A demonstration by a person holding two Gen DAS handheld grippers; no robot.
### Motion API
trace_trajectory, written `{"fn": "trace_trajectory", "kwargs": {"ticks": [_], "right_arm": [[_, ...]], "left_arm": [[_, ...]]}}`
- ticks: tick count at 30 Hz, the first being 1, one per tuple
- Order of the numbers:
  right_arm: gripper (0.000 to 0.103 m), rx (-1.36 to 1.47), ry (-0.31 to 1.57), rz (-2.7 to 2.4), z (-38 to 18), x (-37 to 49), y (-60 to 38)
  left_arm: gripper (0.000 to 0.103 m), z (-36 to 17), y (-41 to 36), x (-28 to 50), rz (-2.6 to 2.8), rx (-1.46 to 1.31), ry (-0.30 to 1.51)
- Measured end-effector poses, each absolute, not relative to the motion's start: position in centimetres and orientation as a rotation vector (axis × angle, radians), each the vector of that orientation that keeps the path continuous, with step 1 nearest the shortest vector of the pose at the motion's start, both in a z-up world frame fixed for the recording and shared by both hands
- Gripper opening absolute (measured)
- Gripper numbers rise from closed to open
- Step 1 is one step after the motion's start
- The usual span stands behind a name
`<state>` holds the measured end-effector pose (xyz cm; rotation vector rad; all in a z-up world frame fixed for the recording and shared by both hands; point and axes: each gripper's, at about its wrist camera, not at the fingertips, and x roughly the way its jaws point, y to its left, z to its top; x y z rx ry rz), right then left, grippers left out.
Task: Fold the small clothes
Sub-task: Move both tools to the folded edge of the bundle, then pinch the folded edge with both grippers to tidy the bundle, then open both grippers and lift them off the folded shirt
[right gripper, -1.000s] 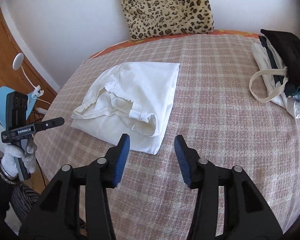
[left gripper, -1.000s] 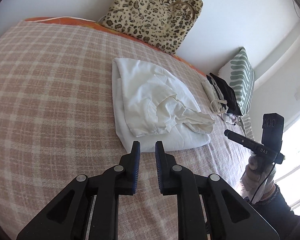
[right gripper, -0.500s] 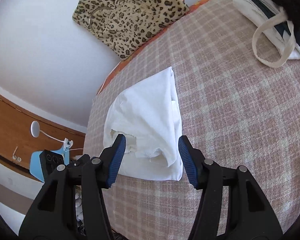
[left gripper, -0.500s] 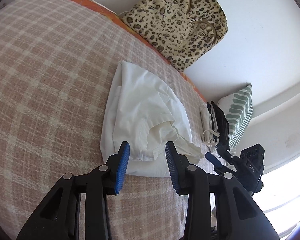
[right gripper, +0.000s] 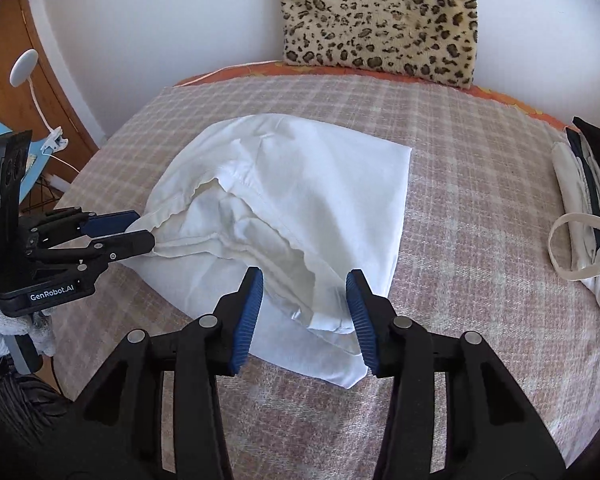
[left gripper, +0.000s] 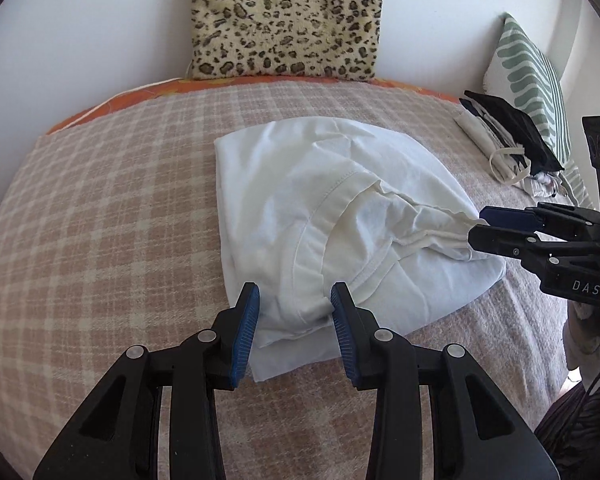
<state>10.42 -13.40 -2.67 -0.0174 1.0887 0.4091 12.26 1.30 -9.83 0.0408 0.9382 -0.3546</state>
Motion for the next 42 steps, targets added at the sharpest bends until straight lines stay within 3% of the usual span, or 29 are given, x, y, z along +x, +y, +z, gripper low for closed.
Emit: {"fn": "trace_trajectory", "kwargs": {"ticks": [2, 6, 16, 19, 24, 28, 31, 33, 34, 38, 42], "right_arm": [[0.028, -0.027, 1.085, 0.418, -2.7, 10.3, -13.4], [0.009, -0.100, 1.075, 0.412, -2.8, 9.8, -12.8], [0.005, -0.169, 0.976, 0.393, 0.7, 8.5, -13.8], [0.005, -0.177, 1.045, 0.463, -0.5, 8.4, -13.4], [0.013, -0.238, 1.056, 0.449, -1.4, 7.3, -12.6], [0.043, -0.236, 1.044, 0.387, -1.5, 6.9, -13.2], [0.043, -0.278, 1.052, 0.372, -2.3, 6.9, -12.9], [0.014, -0.321, 1.070, 0.354, -2.9, 6.9, -12.5], [0.005, -0.342, 1.080, 0.344, -3.1, 6.9, -12.4], [0.005, -0.351, 1.057, 0.336, -2.2, 6.6, -13.2], [0.005, -0.388, 1.069, 0.319, -2.6, 6.4, -13.6]], "left_arm": [[0.018, -9.9, 1.2, 12.1, -0.376, 0.063, 0.927], [0.008, -9.7, 1.3, 11.9, -0.385, 0.080, 0.914], [0.006, -7.7, 2.9, 10.8, -0.400, 0.052, 0.890], [0.006, -8.9, 3.2, 10.7, -0.404, 0.044, 0.923], [0.006, -9.2, 2.2, 10.1, -0.422, 0.109, 0.925], [0.008, -9.1, 1.9, 9.9, -0.430, 0.119, 0.916], [0.010, -9.2, 1.8, 9.8, -0.432, 0.141, 0.914], [0.010, -9.3, 1.7, 9.8, -0.432, 0.154, 0.914], [0.010, -9.3, 1.6, 9.7, -0.430, 0.160, 0.915], [0.010, -9.6, 1.4, 9.3, -0.442, 0.195, 0.920], [0.017, -9.0, 2.1, 8.7, -0.474, 0.154, 0.930]]}}
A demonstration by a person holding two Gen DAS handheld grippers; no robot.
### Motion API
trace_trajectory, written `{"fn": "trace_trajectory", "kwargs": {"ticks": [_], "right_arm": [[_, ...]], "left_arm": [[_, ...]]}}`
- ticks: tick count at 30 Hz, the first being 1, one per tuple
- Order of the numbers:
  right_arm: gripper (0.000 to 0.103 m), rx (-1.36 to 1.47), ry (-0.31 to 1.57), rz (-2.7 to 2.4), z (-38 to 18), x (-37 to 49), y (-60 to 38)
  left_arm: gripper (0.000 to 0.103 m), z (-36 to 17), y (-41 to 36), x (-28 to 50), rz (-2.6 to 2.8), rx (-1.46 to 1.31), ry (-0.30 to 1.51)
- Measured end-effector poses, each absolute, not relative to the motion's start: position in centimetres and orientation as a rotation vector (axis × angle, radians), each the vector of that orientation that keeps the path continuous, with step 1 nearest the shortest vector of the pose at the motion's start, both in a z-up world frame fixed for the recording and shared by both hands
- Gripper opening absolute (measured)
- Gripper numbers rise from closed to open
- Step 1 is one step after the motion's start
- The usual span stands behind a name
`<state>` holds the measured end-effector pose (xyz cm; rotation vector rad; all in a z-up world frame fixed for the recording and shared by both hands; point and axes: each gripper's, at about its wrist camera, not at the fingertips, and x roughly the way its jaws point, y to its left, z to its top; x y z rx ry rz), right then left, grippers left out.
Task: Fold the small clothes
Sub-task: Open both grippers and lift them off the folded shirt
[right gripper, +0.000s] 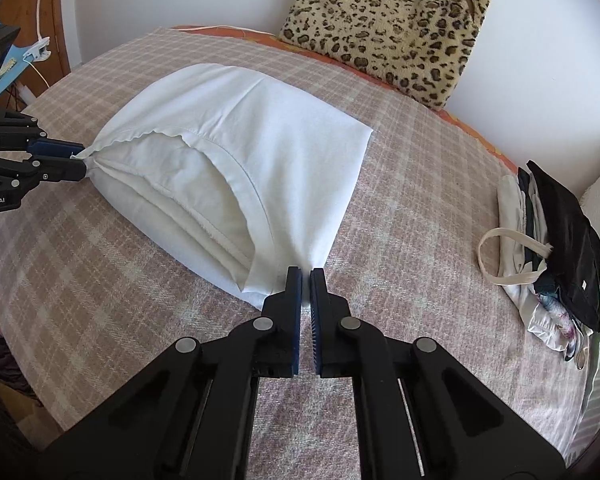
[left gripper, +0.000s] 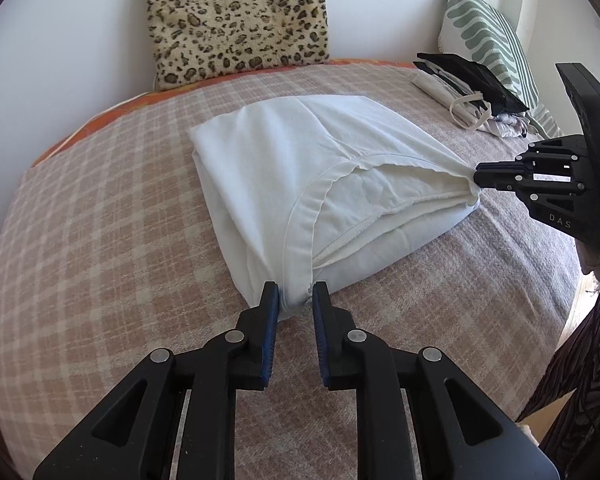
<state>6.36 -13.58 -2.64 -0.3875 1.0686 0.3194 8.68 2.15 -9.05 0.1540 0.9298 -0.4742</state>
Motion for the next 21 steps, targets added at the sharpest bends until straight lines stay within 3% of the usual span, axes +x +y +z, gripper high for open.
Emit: {"fn": "trace_trajectory", "kwargs": {"ticks": [3, 8, 11, 13, 21], "right_arm": [[0.005, -0.364, 1.066, 0.382, -2.0, 5.7, -13.6], [0.006, -0.294, 1.091, 0.413, -1.2, 5.7, -14.3], [0.018, -0.189, 1.080, 0.431, -0.2, 6.2, -15.1], [0.023, -0.132, 1.049, 0.438, 0.4, 6.5, -15.4], [0.023, -0.052, 1.018, 0.403, 0.2, 10.2, -13.9]], "left_arm": [[0.024, -7.6, 4.1, 8.4, -0.491, 0.039, 0.904], [0.024, -8.1, 7.8, 10.0, -0.466, -0.232, 0.945], [0.025, -9.4, 8.2, 10.9, -0.447, -0.337, 0.977], [0.025, -9.5, 7.5, 11.3, -0.424, -0.320, 0.975], [0.025, -7.7, 3.4, 13.8, -0.436, -0.159, 0.902]]}}
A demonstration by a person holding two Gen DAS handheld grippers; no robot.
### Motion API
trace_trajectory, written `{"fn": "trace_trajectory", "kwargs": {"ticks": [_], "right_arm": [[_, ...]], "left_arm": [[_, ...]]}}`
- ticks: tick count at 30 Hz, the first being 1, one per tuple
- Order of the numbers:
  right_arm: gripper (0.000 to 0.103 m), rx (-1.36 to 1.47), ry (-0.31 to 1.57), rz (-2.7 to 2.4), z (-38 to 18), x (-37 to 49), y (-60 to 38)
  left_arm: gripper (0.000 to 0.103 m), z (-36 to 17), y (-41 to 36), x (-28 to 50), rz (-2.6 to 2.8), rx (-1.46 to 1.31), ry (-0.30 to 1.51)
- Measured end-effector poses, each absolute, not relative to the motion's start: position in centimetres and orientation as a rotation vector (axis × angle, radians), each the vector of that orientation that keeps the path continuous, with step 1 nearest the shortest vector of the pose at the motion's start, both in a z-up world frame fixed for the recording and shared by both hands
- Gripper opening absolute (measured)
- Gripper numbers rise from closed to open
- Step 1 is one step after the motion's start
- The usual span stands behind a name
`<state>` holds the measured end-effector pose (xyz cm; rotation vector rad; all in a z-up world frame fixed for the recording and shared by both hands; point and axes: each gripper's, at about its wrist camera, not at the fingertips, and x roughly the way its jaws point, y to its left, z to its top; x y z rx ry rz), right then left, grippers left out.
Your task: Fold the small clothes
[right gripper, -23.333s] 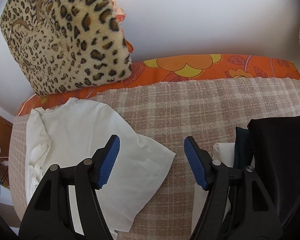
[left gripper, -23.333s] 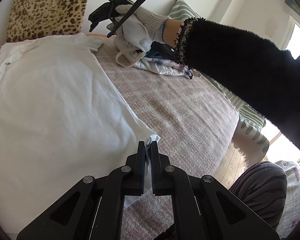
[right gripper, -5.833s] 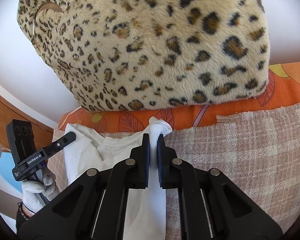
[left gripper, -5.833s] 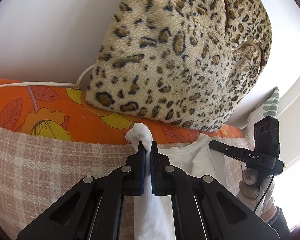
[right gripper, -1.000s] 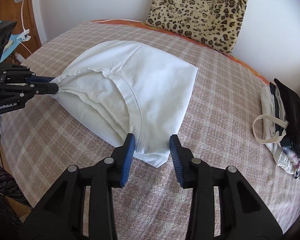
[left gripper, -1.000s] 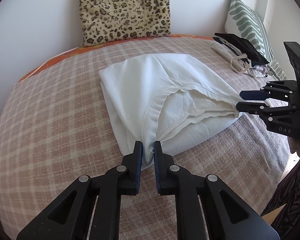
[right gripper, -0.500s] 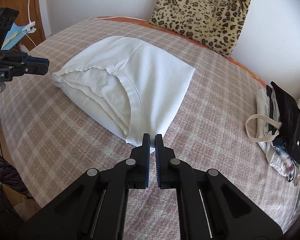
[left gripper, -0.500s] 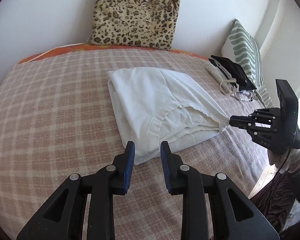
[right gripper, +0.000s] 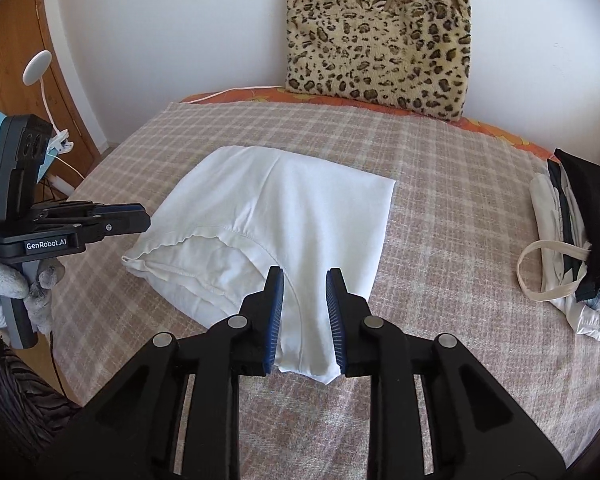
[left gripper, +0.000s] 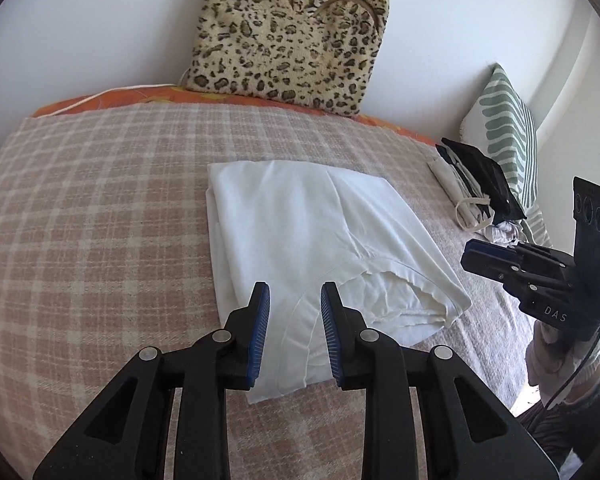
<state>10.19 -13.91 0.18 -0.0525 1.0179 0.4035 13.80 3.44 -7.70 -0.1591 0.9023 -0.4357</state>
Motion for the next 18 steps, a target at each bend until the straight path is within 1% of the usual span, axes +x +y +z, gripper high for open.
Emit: {"fn": "trace_trajectory", "kwargs": {"ticks": [5, 10, 11, 13, 16, 18], "right_arm": [[0.023, 0.055, 1.039, 0.411, -1.0, 14.4, -13.6], [0.023, 0.158, 1.047, 0.442, -2.4, 18.3, -13.0], [0.023, 0.160, 1.057, 0.442, -3.0, 18.9, -12.6], [0.023, 0.124, 1.087, 0.436, -4.5, 19.6, -11.8], [0.023, -0.046, 1.188, 0.396, -7.3, 19.5, -10.8], [0.023, -0.080, 1.187, 0.414, -6.9, 19.2, -10.8]], "left_arm": [[0.025, -8.6, 1.3, 15.8, -0.449, -0.091, 0.892], [0.025, -11.3, 0.2, 16.2, -0.465, -0.009, 0.983], [0.025, -11.4, 0.2, 15.7, -0.469, 0.019, 0.961], [0.025, -11.4, 0.3, 15.0, -0.481, 0.065, 0.949], [0.025, -11.0, 1.5, 14.7, -0.496, 0.031, 0.973], [0.025, -10.0, 2.3, 14.7, -0.479, 0.017, 0.967]]}}
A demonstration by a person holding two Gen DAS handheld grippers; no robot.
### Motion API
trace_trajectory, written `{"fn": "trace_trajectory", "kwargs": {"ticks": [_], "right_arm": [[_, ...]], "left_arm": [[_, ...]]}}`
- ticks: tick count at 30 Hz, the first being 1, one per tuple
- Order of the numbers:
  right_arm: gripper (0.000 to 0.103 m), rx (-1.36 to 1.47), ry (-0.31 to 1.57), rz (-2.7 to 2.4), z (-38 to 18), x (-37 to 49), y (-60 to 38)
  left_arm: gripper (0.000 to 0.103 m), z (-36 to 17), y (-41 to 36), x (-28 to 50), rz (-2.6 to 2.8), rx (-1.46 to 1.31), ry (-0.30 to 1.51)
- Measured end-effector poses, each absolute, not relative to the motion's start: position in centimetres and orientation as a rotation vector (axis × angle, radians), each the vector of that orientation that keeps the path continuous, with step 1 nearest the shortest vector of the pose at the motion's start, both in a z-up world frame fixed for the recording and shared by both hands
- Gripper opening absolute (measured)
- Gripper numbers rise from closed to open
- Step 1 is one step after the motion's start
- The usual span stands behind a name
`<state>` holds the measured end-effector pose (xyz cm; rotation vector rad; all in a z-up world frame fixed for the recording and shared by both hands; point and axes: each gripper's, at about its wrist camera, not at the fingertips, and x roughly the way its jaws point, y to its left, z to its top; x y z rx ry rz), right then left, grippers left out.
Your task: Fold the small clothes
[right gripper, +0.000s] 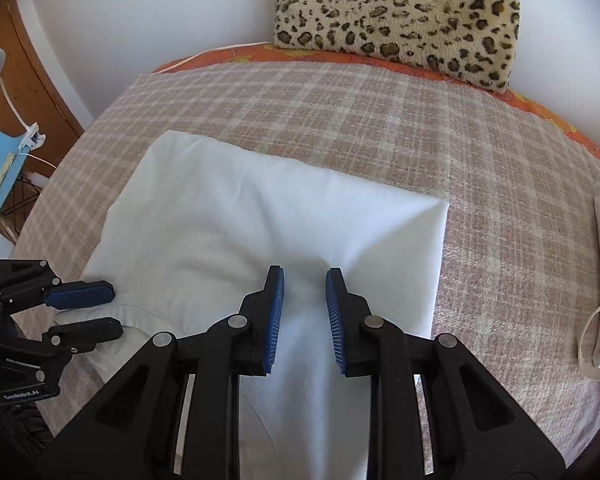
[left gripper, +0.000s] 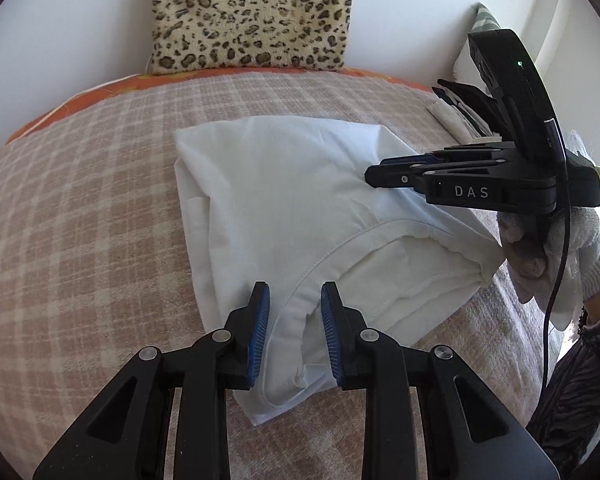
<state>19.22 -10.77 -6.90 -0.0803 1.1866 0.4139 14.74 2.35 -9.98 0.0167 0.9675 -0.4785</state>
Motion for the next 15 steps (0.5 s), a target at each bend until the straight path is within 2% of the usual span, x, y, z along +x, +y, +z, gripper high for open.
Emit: {"fn": "trace_trajectory", "kwargs": {"ticks": [7, 15], "right_arm": [[0.023, 0.081, 1.069, 0.457, -3.0, 21.2, -11.6], [0.023, 0.146, 1.102, 0.497, -6.0, 23.4, -8.8]], "left_arm": [[0.025, -6.0, 4.6, 18.6, -0.438, -0.199, 0.847], [0.025, -8.5, 2.6, 22.9, -0.436, -0.271, 0.874]]}}
